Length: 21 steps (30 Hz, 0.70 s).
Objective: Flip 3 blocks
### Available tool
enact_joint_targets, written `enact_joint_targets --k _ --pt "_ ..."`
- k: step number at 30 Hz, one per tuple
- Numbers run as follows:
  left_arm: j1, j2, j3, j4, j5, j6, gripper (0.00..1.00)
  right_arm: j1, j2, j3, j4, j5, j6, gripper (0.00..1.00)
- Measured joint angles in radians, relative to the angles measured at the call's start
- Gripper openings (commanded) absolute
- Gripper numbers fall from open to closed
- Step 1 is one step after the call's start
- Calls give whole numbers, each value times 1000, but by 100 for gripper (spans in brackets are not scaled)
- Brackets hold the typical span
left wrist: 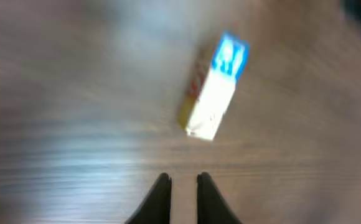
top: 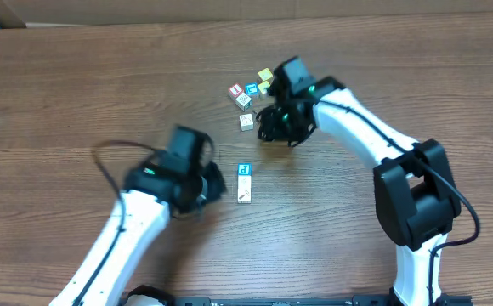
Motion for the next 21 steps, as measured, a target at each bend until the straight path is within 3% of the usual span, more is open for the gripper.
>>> enact_joint_targets --k 4,5,10,21 --pt "130 -10 148 -78 -117 104 82 -55 0 132 -166 93 -19 100" --pt "162 -13 167 -77 -150 128 99 -73 0 158 -197 134 -24 100" --pt "229 -13 178 -76 -235 170 100 -136 0 181 -280 250 -36 100" --pt "229 2 178 -75 -271 192 100 -167 0 181 -268 306 -40 100"
